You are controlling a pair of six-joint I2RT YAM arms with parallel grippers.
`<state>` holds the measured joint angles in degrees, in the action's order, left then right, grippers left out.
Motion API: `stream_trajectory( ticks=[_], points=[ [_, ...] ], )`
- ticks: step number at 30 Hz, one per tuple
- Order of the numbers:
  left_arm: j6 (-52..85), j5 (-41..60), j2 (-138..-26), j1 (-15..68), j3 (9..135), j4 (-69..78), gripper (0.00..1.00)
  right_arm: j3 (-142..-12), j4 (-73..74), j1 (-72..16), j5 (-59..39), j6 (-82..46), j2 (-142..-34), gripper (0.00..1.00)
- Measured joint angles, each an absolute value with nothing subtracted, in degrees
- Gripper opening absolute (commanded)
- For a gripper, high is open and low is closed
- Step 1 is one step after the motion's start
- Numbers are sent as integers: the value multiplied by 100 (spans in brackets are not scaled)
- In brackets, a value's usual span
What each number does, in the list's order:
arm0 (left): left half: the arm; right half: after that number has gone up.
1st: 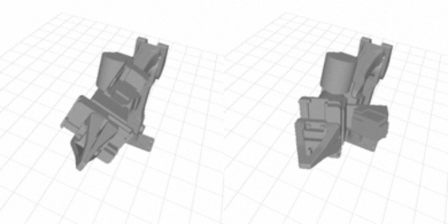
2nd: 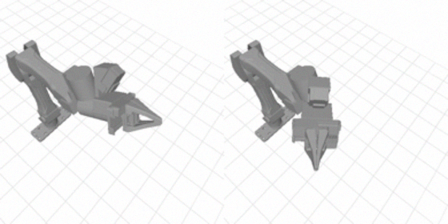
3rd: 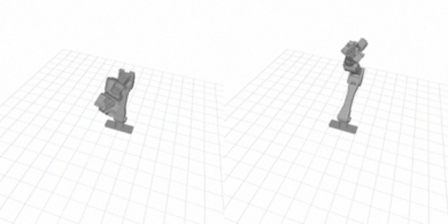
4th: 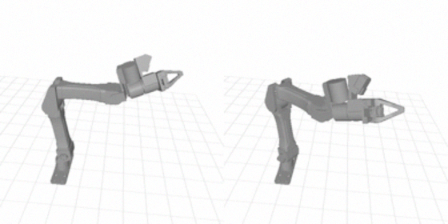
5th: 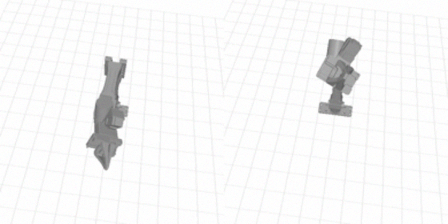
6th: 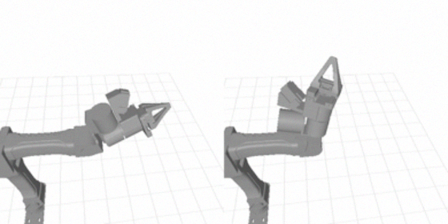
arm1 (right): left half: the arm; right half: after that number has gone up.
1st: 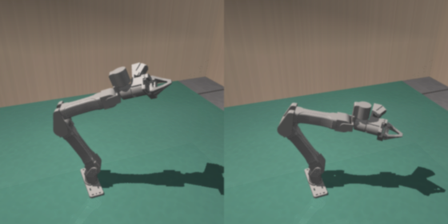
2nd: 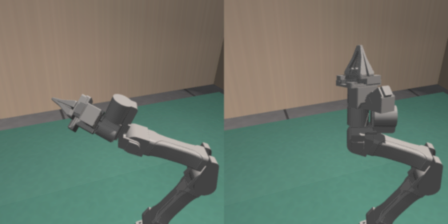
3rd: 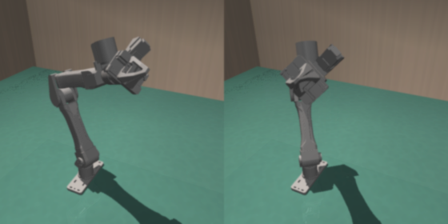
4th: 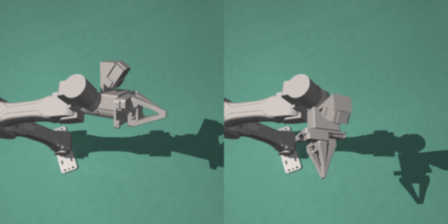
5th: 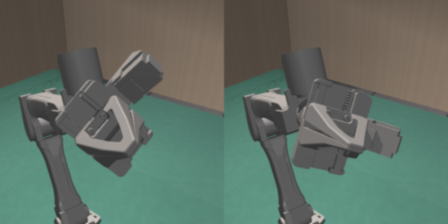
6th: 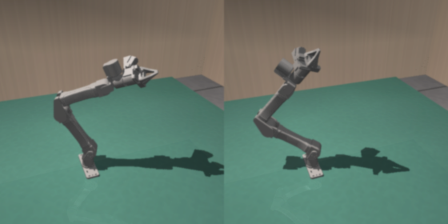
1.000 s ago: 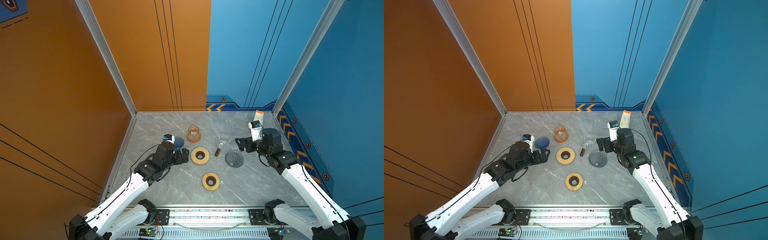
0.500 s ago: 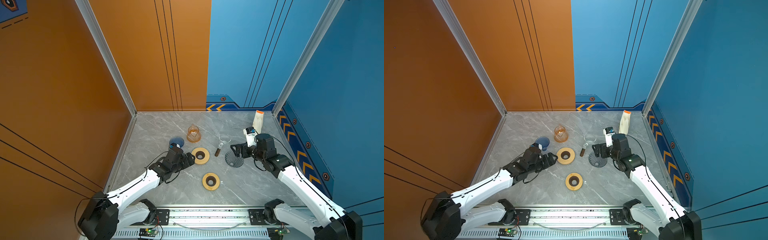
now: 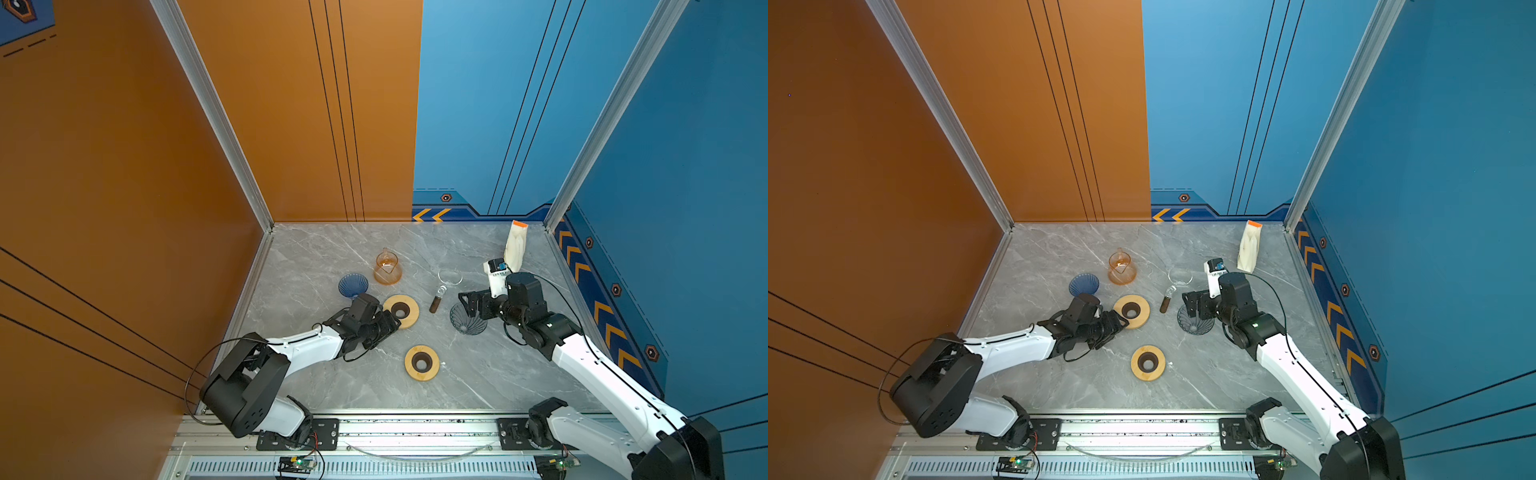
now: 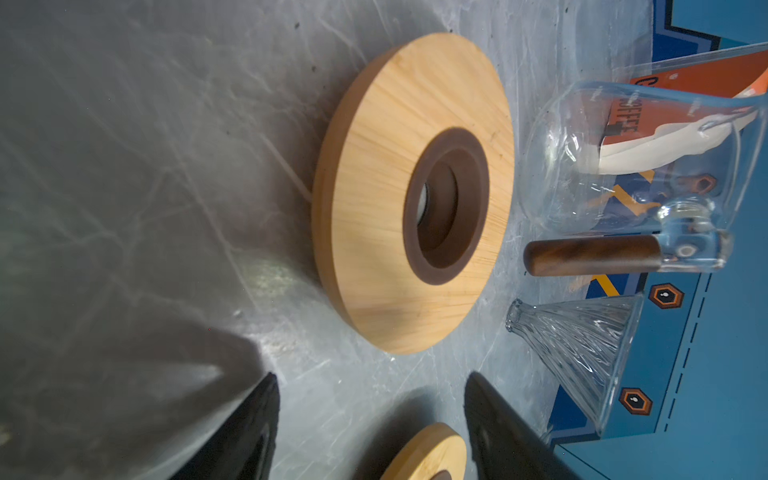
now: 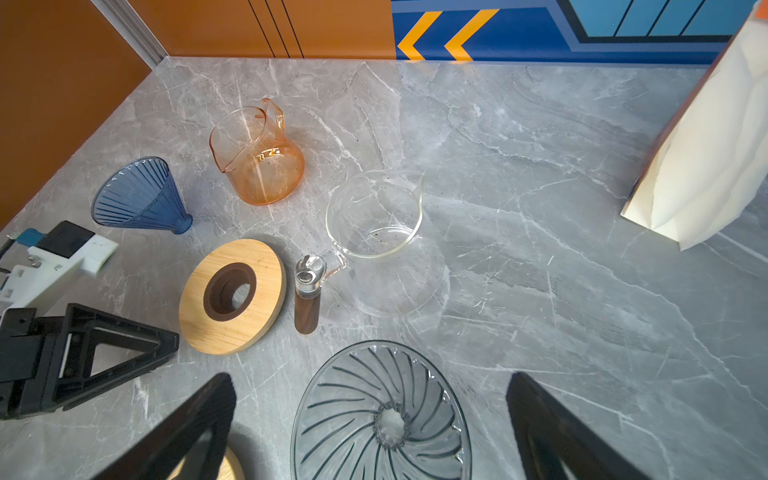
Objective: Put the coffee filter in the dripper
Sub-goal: 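Lower left gripper to the farther wooden ring holder while right gripper hovers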
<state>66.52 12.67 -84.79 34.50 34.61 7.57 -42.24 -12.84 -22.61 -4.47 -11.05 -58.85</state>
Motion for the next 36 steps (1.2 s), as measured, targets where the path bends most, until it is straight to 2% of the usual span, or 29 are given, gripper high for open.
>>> stream_trajectory(
  ticks=[23,36],
  points=[
    [6757,1833,-9338,3188,3874,1398,60,-4213,-1061,-2294,-320,-1103,-5924,100],
    [6755,1870,-9430,3186,3946,1398,53,-4211,-967,-2342,-316,-1103,-5975,100]
  ],
)
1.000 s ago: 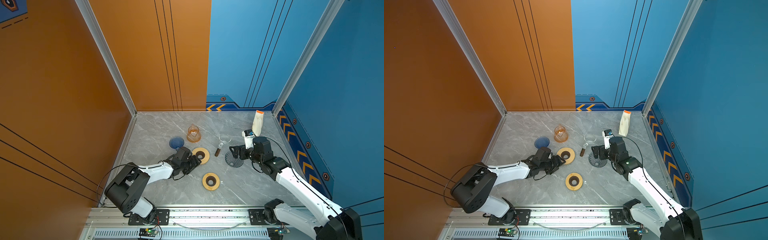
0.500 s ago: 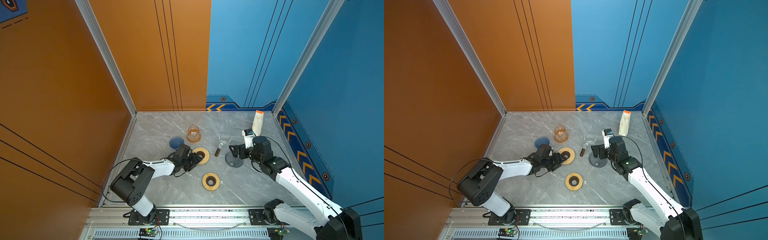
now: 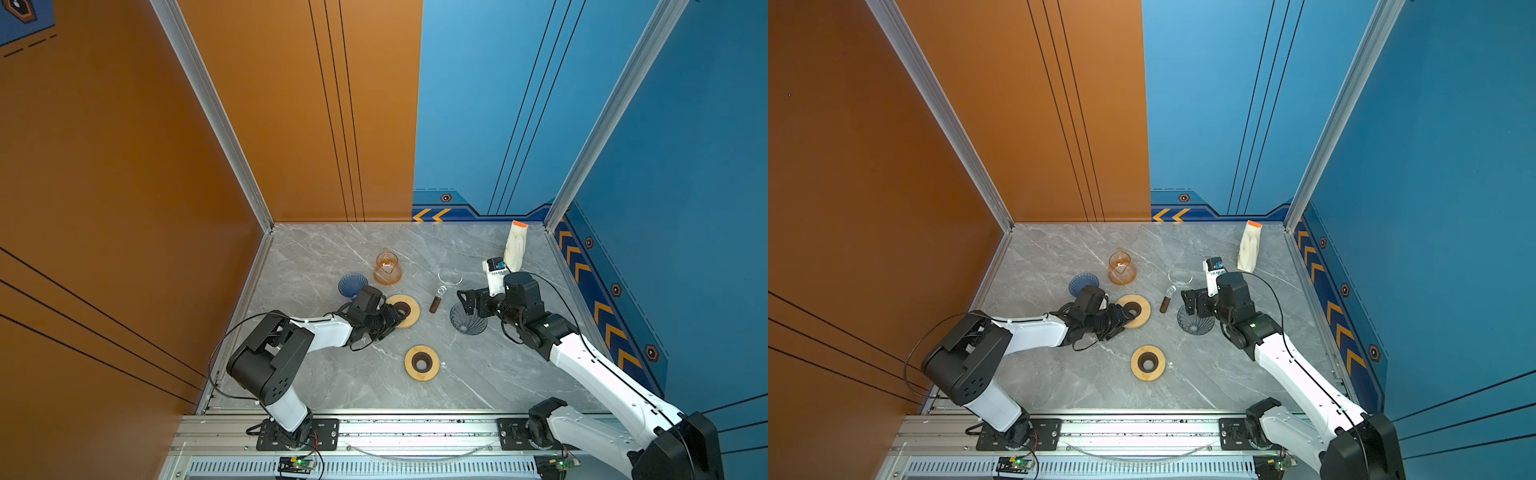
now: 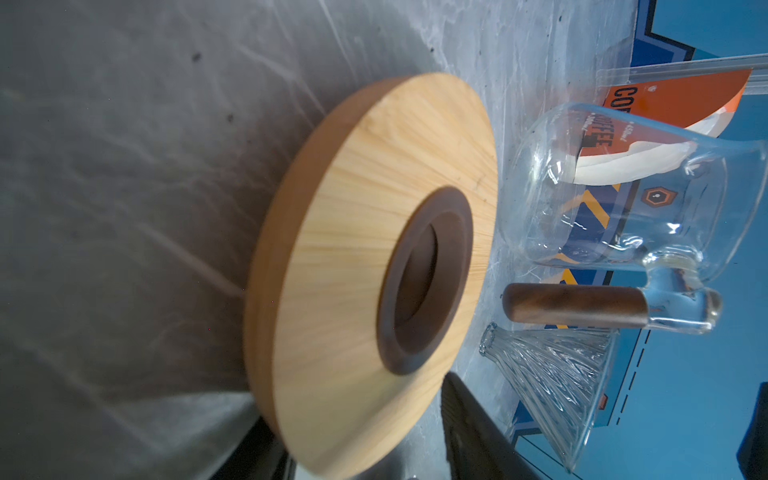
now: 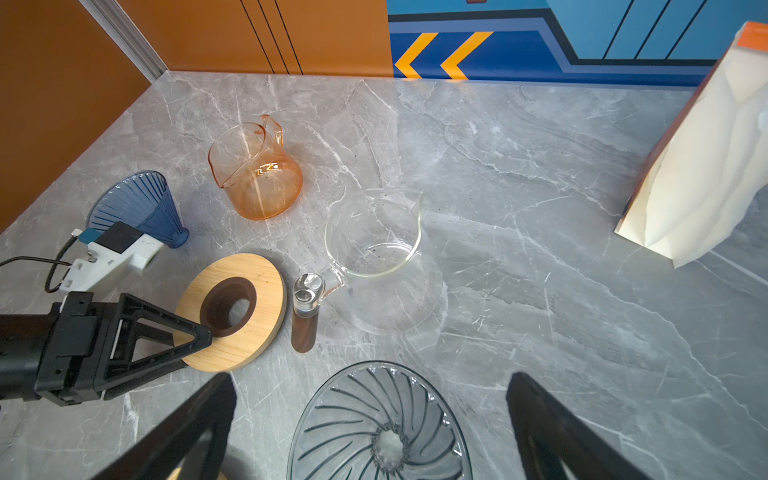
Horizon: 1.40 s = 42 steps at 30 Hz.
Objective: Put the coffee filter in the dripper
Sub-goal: 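Lower left gripper to the farther wooden ring holder while right gripper hovers, then close left gripper on the wooden ring holder's rim and tilt it up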
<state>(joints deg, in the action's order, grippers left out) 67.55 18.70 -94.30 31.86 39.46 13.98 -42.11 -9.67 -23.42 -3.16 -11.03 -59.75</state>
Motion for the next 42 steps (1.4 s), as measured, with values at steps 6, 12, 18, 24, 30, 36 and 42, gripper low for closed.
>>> stream_trajectory(
  ticks=[6,12,18,24,30,36,42],
  points=[
    [6836,1872,-9529,3153,3981,1533,52,-4211,-928,-2366,-316,-1103,-5999,100],
    [6849,1872,-9612,3151,4104,1590,56,-4202,-864,-2368,-316,-1103,-6018,100],
    [6842,1874,-9612,3151,4154,1715,71,-4171,-786,-2368,-318,-1103,-6066,100],
    [6858,1868,-9577,3151,4029,1804,74,-4147,-781,-2375,-318,-1103,-6080,100],
    [6823,1848,-9557,3144,3972,1824,63,-4139,-773,-2405,-318,-1103,-6077,100],
    [6818,1848,-9561,3127,3972,1820,58,-4139,-766,-2405,-318,-1103,-6080,100],
    [6742,1855,-9642,3114,3983,1820,51,-4139,-731,-2408,-318,-1103,-6097,100]
  ],
)
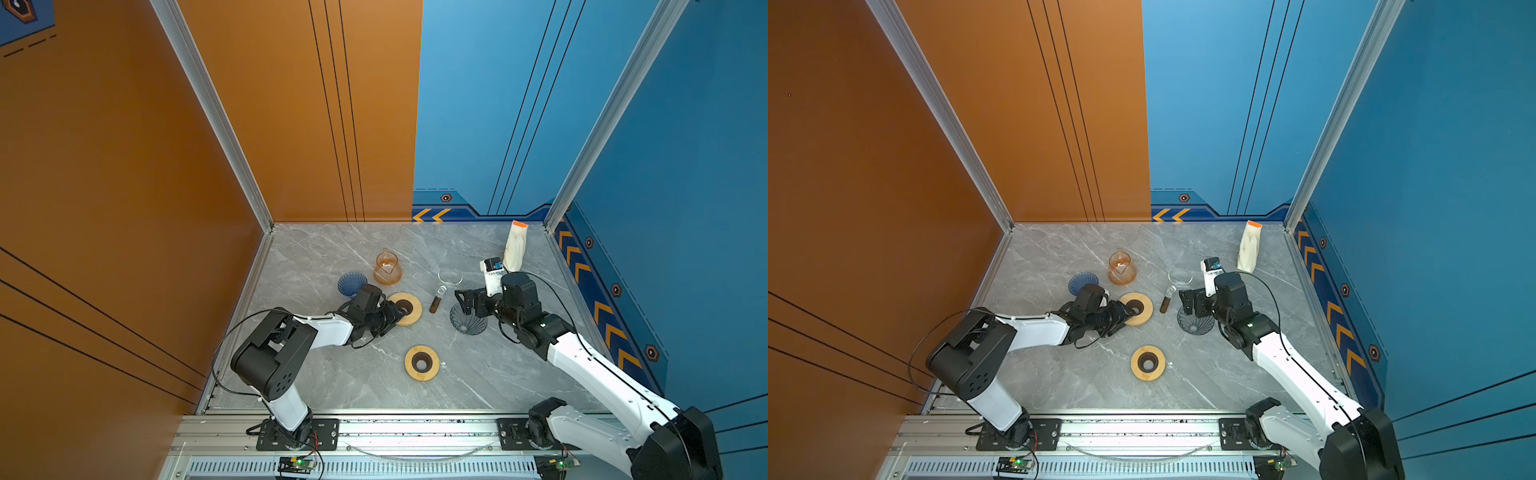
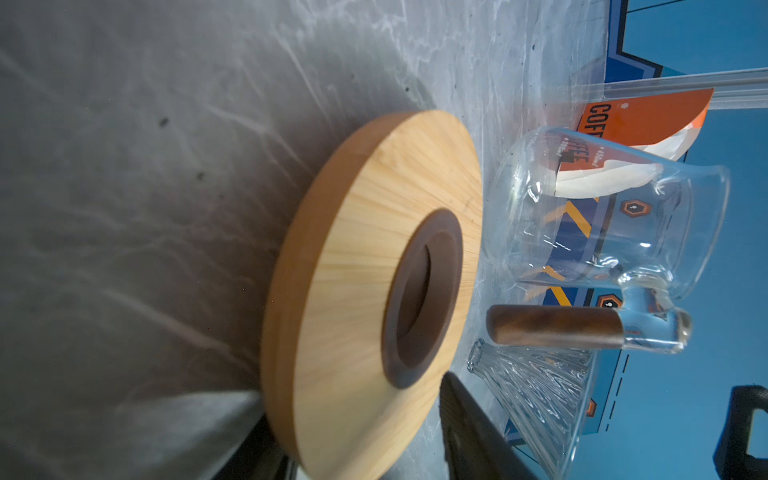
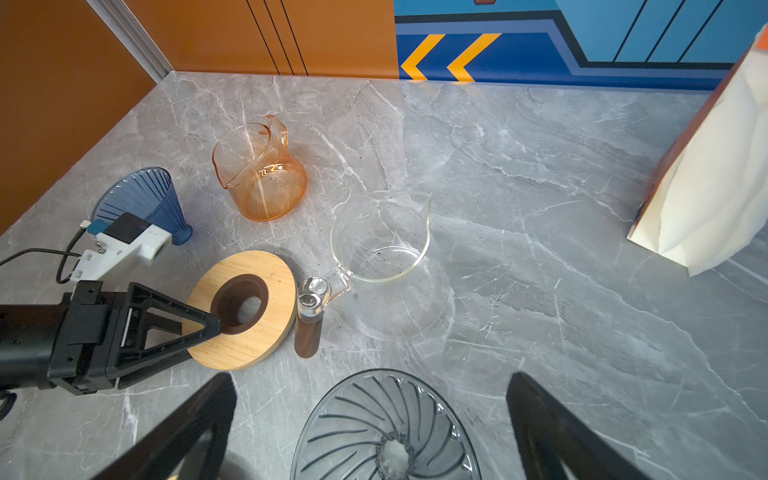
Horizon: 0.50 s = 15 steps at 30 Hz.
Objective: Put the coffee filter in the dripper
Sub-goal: 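Close left gripper on the wooden ring holder's rim and tilt it up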
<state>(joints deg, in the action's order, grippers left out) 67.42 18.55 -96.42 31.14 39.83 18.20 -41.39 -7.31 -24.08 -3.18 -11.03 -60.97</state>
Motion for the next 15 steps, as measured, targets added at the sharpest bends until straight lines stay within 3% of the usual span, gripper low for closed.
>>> stream_trajectory(
  ticks=[15],
  points=[
    [6689,1861,-9699,3114,4097,1824,40,-4139,-635,-2408,-318,-1098,-6114,100]
  ],
)
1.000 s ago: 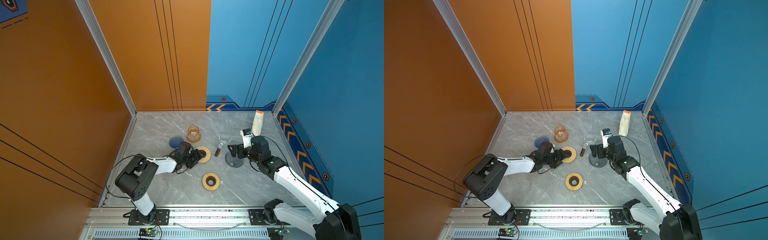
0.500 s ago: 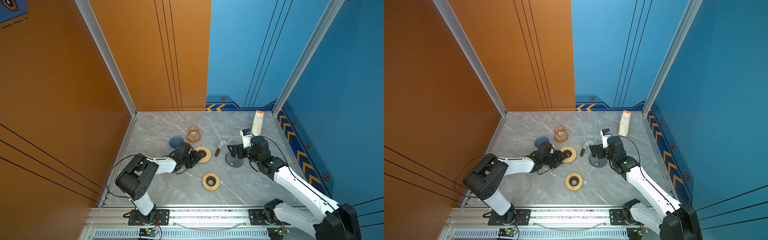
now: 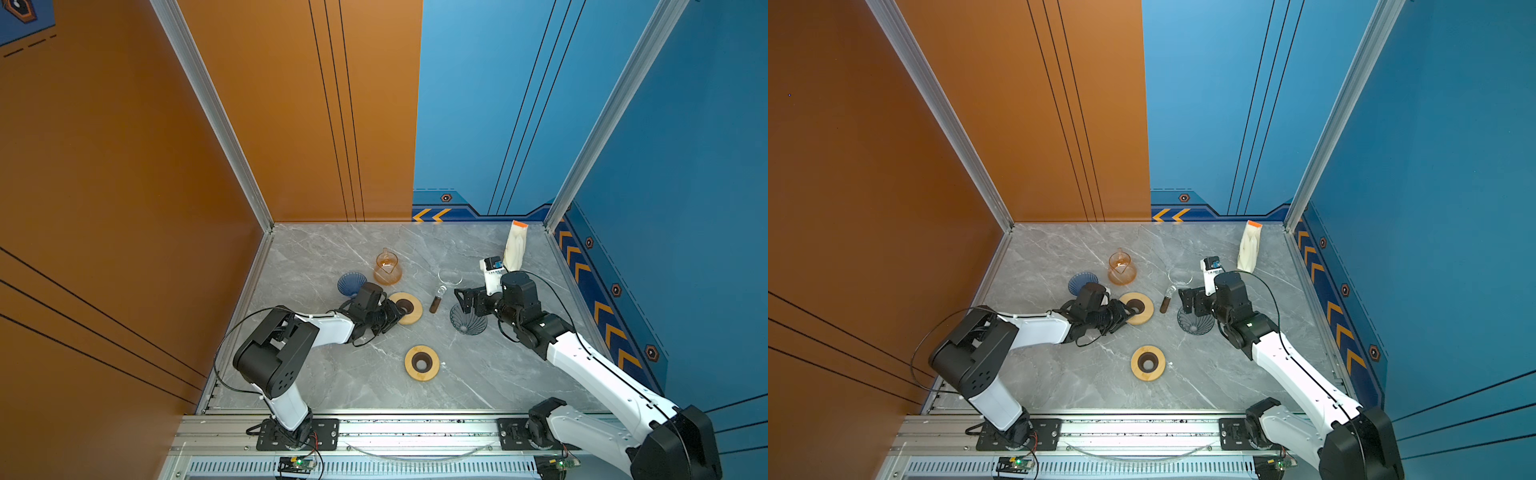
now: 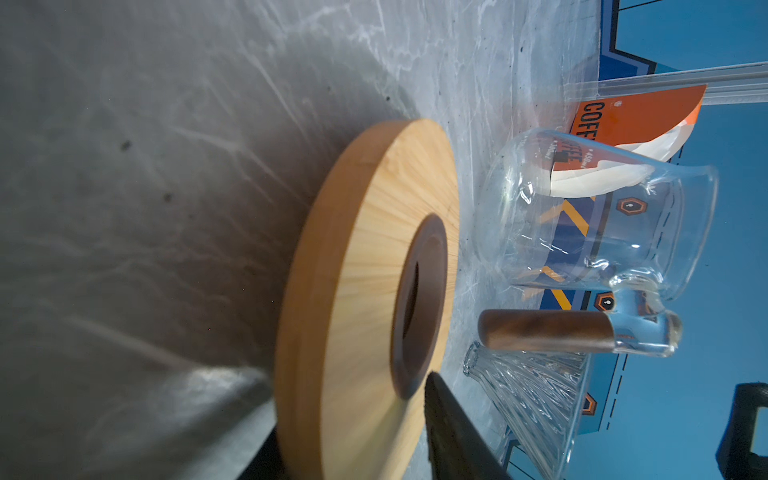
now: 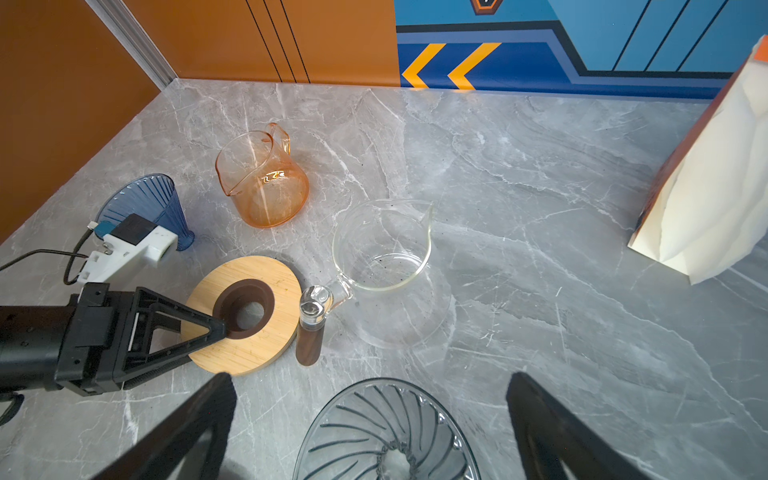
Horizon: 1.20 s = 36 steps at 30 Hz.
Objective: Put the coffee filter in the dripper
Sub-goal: 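Close left gripper on the wooden ring holder's rim and tilt it up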
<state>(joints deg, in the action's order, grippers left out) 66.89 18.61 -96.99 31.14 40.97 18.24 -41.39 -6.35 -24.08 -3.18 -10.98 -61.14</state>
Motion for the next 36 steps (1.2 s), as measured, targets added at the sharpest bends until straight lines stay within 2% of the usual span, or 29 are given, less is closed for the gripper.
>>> stream_trajectory(
  ticks=[16,19,24,34,36],
  points=[
    [6534,1861,-9642,3153,4178,1822,32,-4139,-635,-2412,-316,-1079,-6114,100],
    [6493,1868,-9642,3162,4182,1822,23,-4139,-635,-2412,-316,-1076,-6114,100],
    [6399,1918,-9509,3194,4285,1890,17,-4139,-635,-2414,-316,-1076,-6114,100],
    [6193,1931,-9406,3247,4344,1699,0,-4117,-587,-2443,-316,-1076,-6108,100],
    [6040,1931,-9332,3275,4429,1439,0,-4117,-558,-2443,-318,-1076,-6101,100]
  ],
)
